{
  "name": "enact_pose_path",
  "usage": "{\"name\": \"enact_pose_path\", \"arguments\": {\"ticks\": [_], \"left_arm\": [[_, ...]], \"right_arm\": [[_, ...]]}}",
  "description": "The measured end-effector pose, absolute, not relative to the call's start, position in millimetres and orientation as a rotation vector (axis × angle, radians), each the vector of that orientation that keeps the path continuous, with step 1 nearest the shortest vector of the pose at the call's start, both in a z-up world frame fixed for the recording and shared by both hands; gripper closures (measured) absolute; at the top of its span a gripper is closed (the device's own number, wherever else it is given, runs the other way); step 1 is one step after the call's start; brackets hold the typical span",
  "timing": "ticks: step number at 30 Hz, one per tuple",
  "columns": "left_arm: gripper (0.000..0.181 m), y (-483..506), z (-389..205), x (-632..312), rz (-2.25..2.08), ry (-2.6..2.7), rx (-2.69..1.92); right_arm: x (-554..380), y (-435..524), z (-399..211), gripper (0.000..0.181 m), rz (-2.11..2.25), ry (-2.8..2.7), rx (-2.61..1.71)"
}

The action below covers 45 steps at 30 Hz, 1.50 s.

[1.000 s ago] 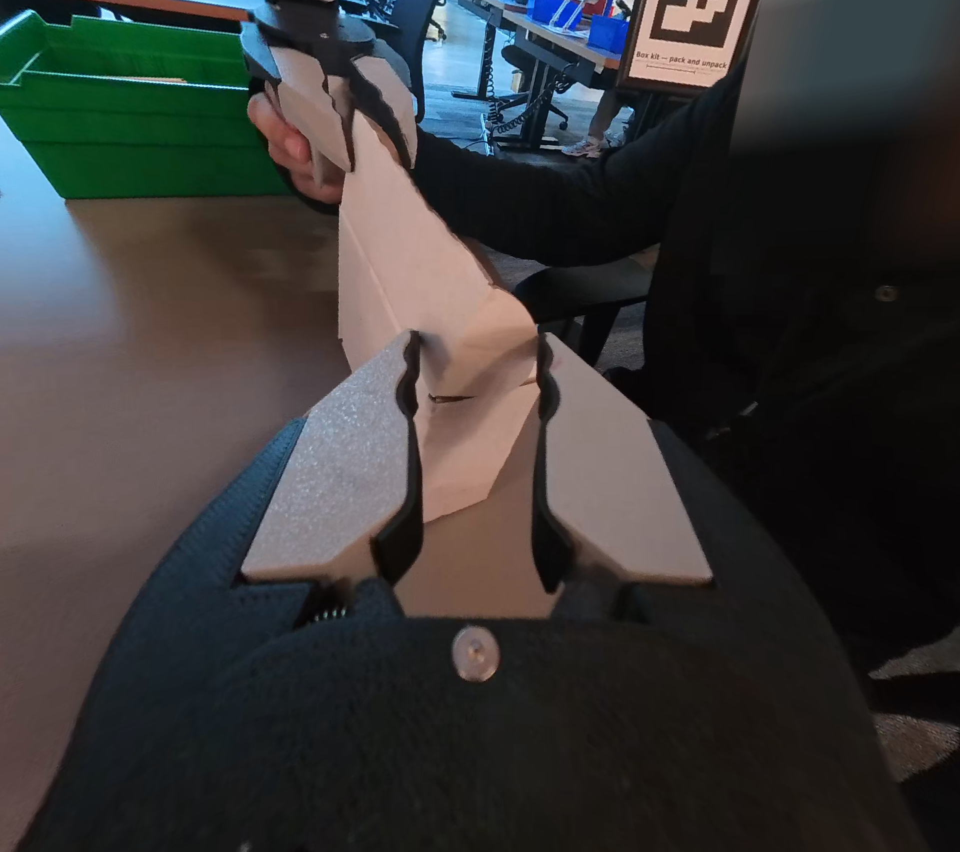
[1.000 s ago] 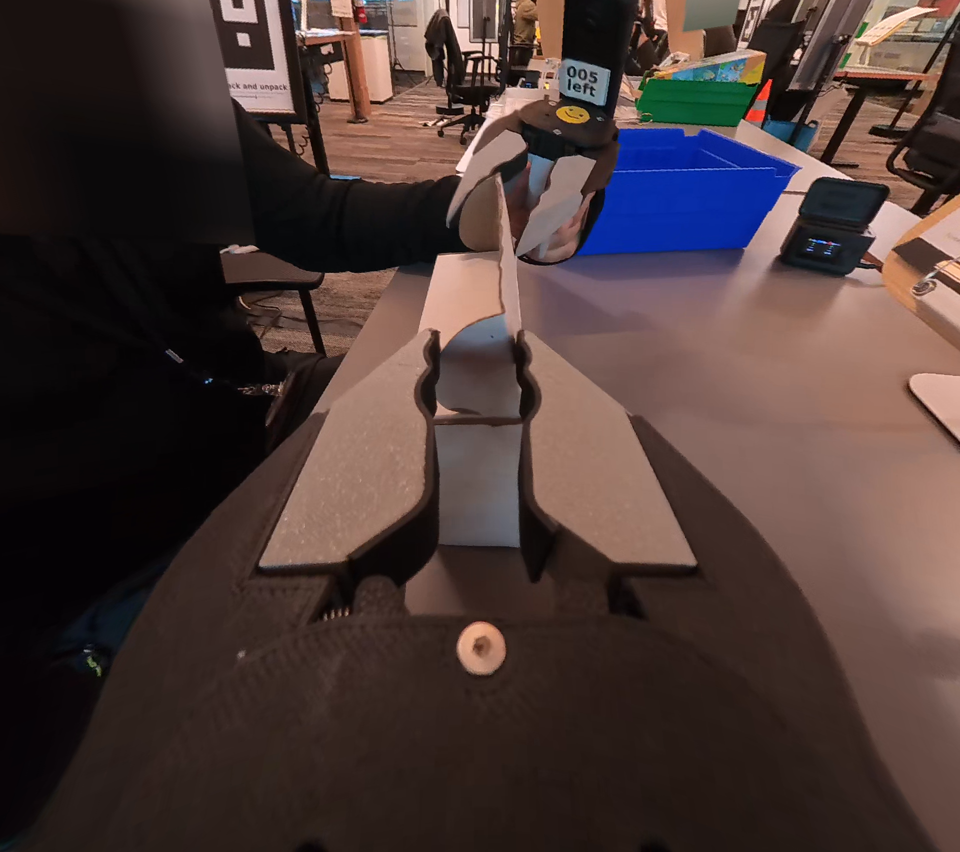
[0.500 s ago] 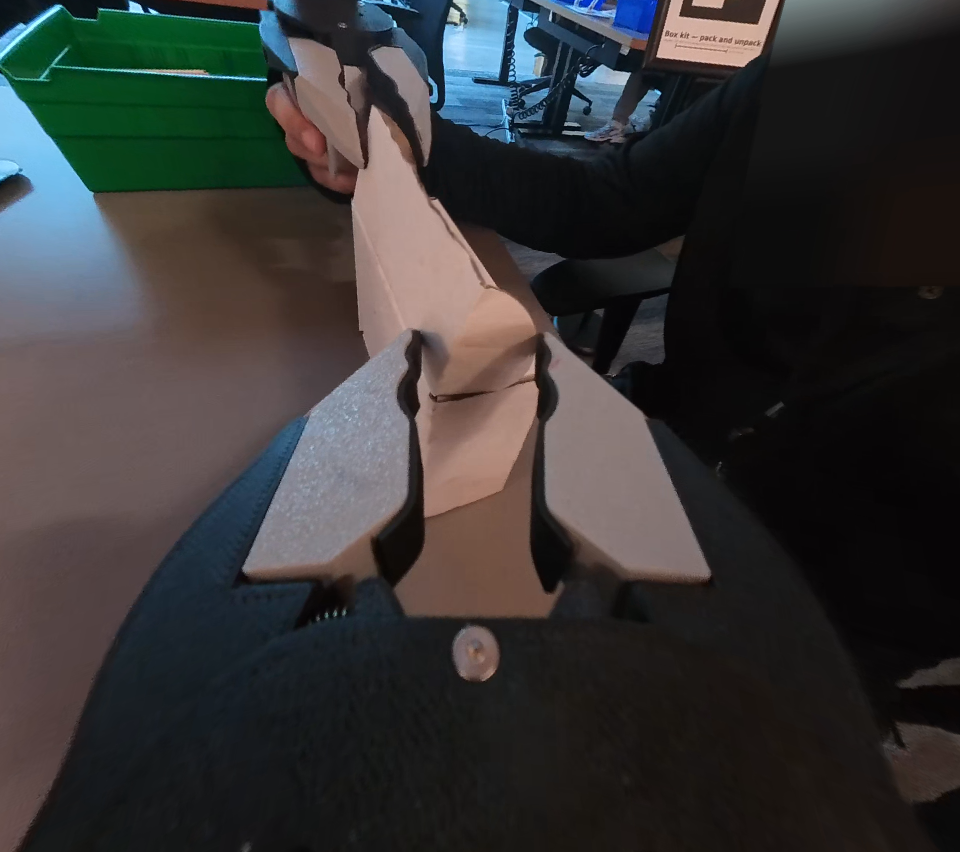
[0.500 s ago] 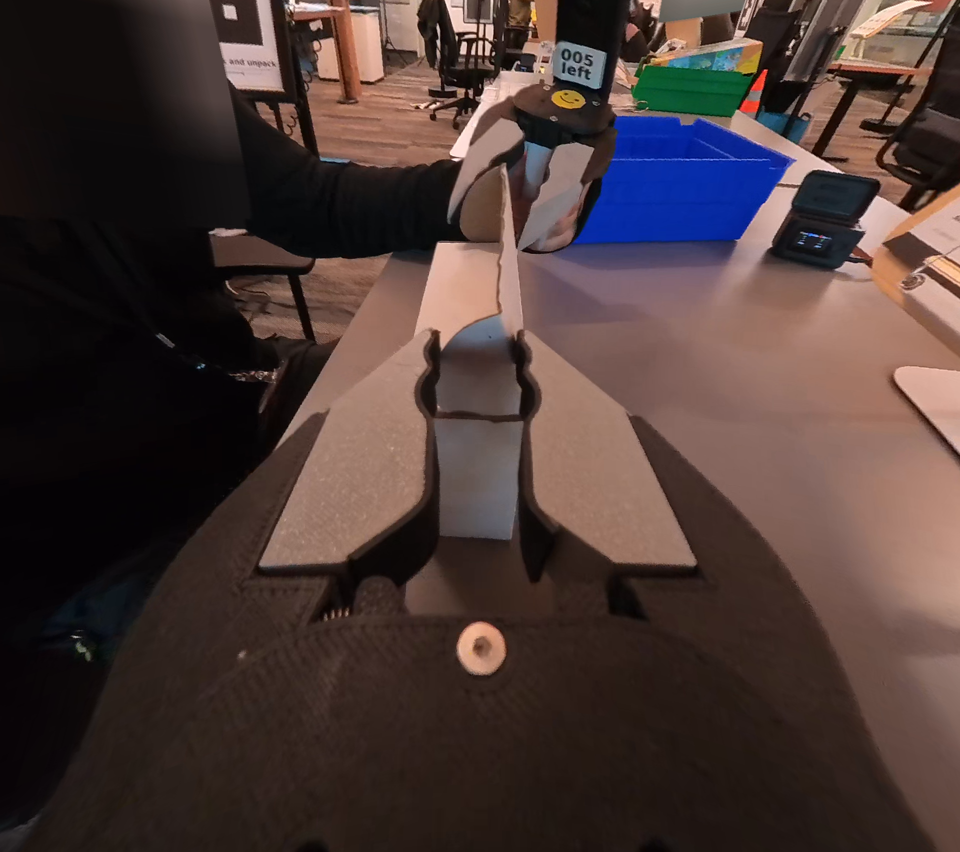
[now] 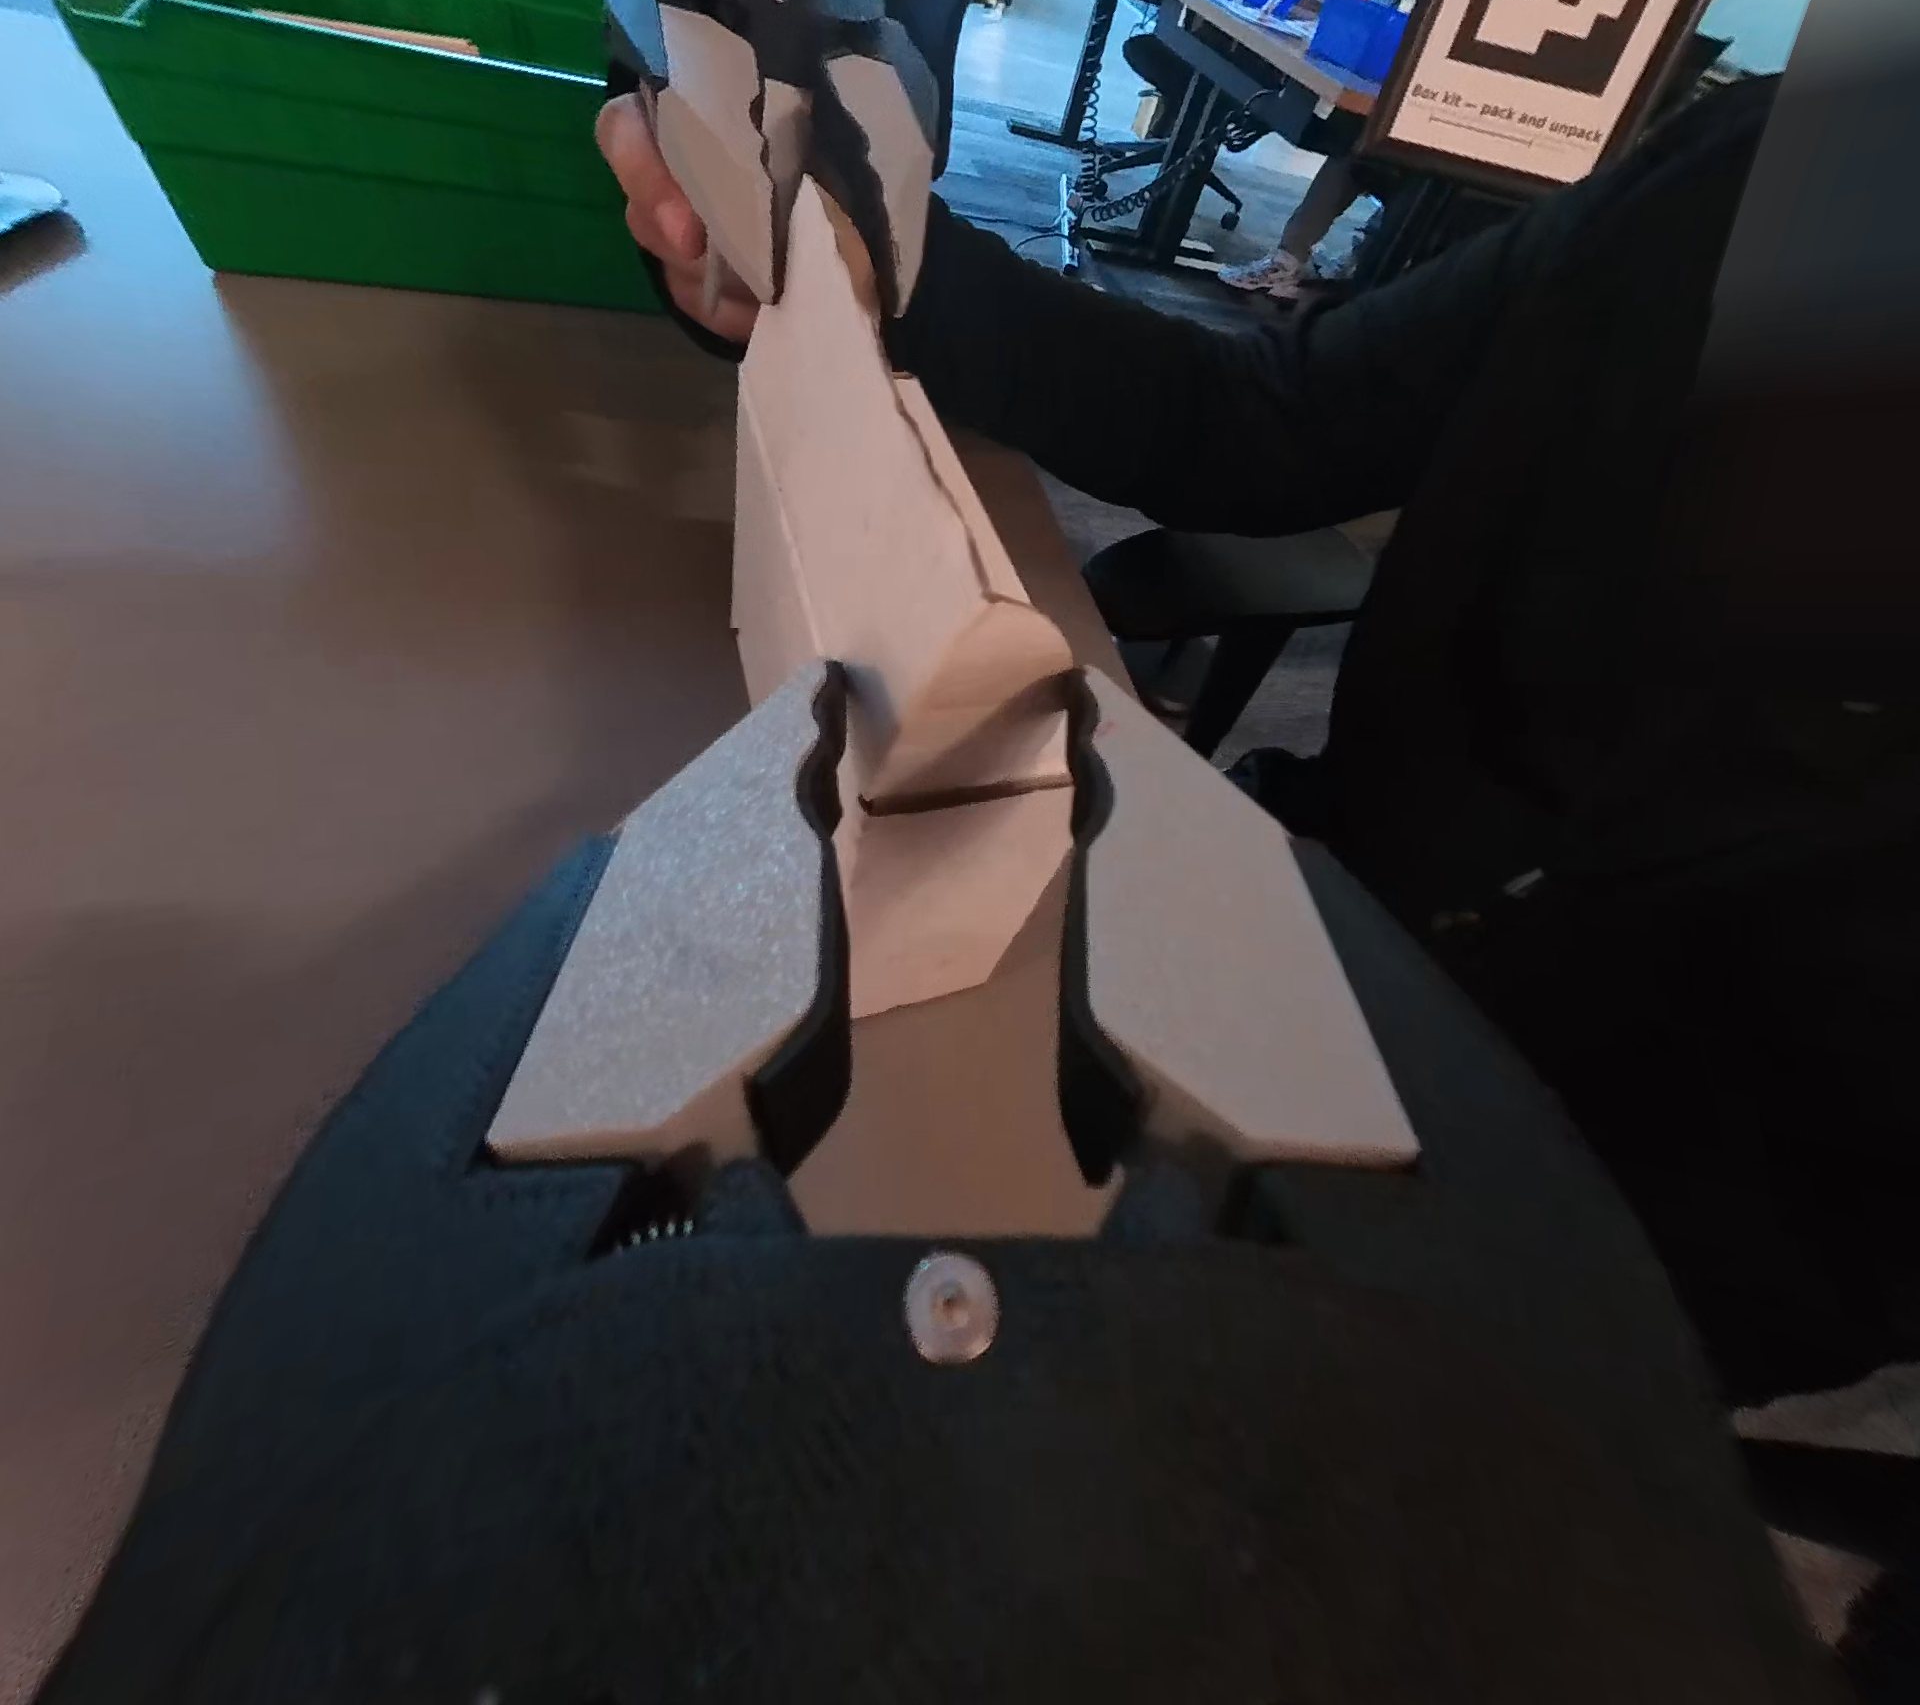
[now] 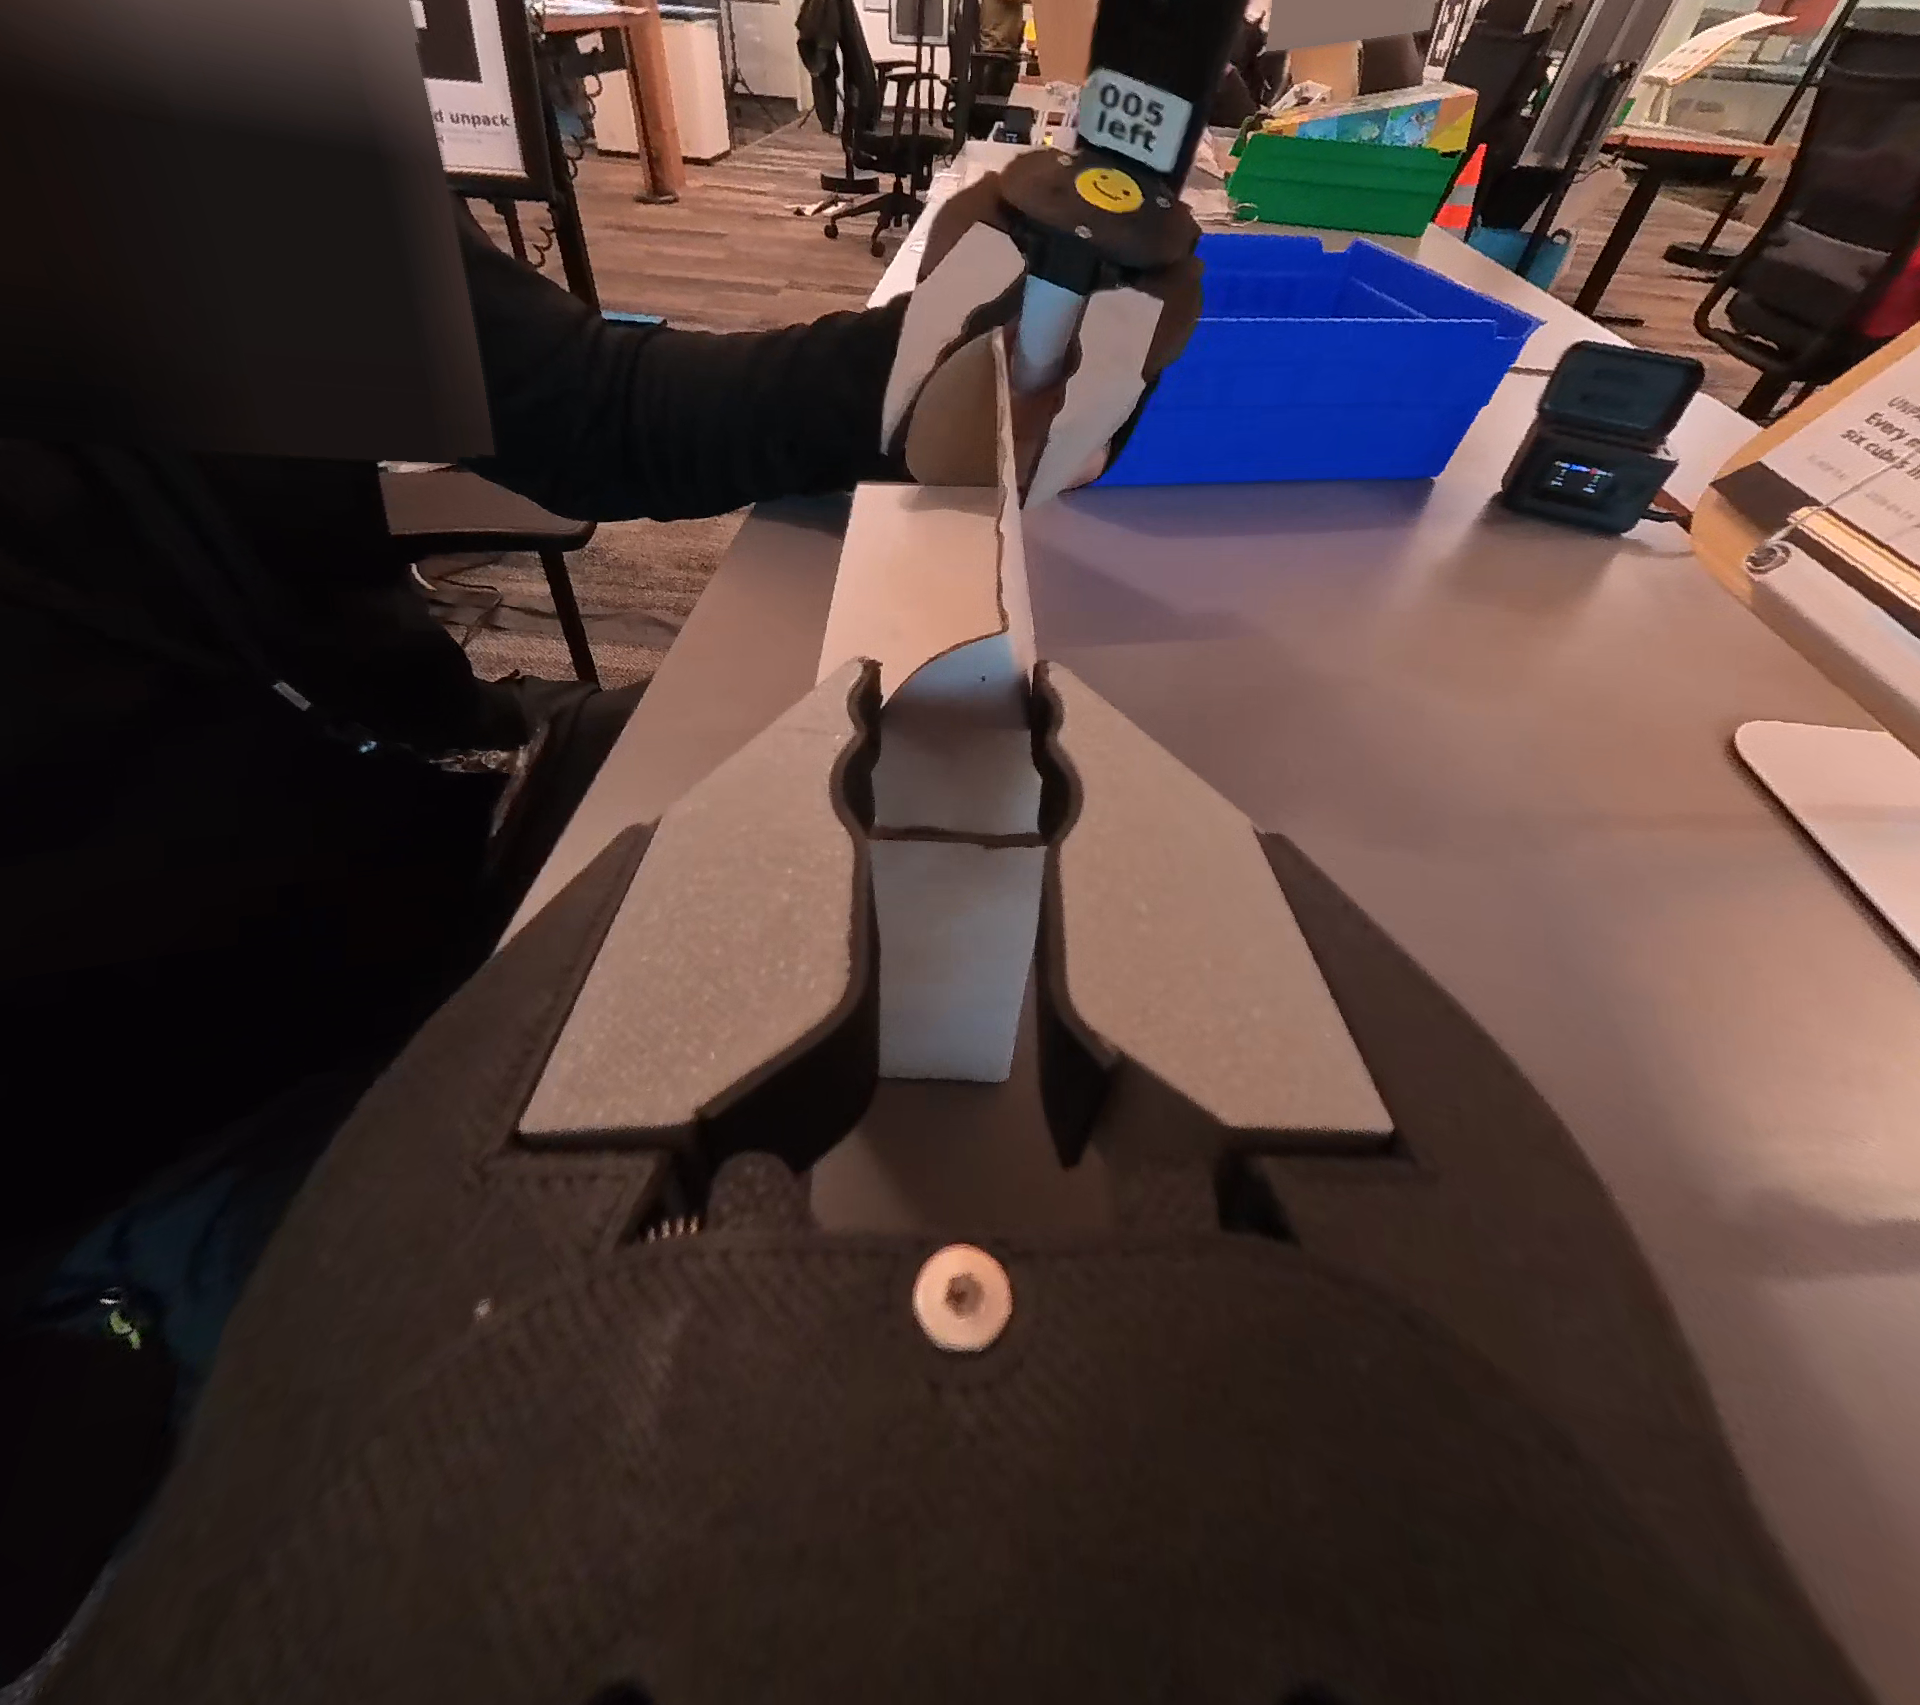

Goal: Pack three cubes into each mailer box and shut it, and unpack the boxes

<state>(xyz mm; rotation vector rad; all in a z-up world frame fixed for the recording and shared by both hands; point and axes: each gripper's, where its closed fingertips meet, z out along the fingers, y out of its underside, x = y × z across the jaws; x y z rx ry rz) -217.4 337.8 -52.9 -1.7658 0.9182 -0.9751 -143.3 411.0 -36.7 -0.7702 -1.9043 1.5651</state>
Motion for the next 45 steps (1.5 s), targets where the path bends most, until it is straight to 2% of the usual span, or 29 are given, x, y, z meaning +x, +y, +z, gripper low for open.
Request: {"name": "enact_pose_path", "arguments": {"ticks": [1, 10, 13, 17, 19, 23, 25, 30, 45], "left_arm": [[0.14, 335.7, -53.1, -216.5, -0.971, 0.937, -1.754], [0.138, 330.1, -61.0, -215.7, -0.694, 1.11, -1.627], [0.121, 321.6, -59.9, -214.1, -0.829, 1.105, -1.657], [0.113, 312.8, -46.8, -211.3, -1.005, 1.063, -1.61], [0.122, 318.1, -44.5, -210.3, -0.973, 1.045, -1.594], [0.133, 318.5, -28.2, -206.1, -0.957, 1.023, -1.511], [0.154, 319.1, -16.1, -210.0, -0.932, 0.992, -1.448], [0.181, 320.6, -12.9, -218.9, -0.944, 0.959, -1.432], [0.181, 307.1, -38.0, -201.6, -1.139, 1.047, -1.547]], "right_arm": [[-142.5, 409.6, -36.7, 0.155, 1.567, -1.909, -0.762], [-140.0, 405.4, -41.5, 0.154, 1.5, -1.939, -0.719], [-139.4, 404.6, -42.3, 0.151, 1.482, -1.946, -0.712], [-133.8, 401.5, -30.3, 0.145, 1.639, -1.923, -0.73], [-131.7, 403.9, -19.7, 0.141, 1.729, -1.874, -0.735], [-134.0, 414.8, -8.1, 0.159, 1.808, -1.777, -0.778], [-133.6, 414.7, -4.6, 0.171, 1.854, -1.755, -0.776], [-138.5, 405.3, -23.5, 0.173, 1.773, -1.869, -0.795], [-130.6, 394.5, -38.7, 0.172, 1.782, -2.004, -0.778]]}}
